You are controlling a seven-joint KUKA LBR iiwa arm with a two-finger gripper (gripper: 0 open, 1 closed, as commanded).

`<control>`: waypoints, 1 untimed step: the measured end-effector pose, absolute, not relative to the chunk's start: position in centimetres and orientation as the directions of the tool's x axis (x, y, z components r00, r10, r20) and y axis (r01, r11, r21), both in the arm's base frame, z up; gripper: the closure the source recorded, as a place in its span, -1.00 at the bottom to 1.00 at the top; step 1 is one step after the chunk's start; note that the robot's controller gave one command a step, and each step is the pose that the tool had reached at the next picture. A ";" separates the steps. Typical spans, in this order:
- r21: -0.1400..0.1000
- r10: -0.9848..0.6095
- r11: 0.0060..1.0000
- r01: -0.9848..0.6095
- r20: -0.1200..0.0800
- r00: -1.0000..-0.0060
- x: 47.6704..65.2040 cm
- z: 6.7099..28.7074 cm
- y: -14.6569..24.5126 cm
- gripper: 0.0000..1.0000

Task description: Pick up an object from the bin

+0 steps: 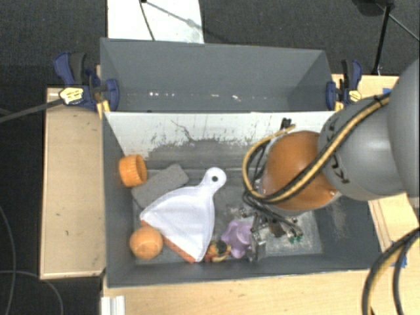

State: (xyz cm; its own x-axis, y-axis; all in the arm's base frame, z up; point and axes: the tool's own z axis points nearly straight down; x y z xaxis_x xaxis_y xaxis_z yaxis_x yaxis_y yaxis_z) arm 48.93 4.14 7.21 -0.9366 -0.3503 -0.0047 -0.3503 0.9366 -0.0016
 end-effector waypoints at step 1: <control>-0.002 -0.351 0.936 -0.351 -0.005 -0.936 48.9 7.2 4.1 1.00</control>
Offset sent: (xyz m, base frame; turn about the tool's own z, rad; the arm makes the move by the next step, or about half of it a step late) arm 0.0027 -0.0237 0.1342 -0.0322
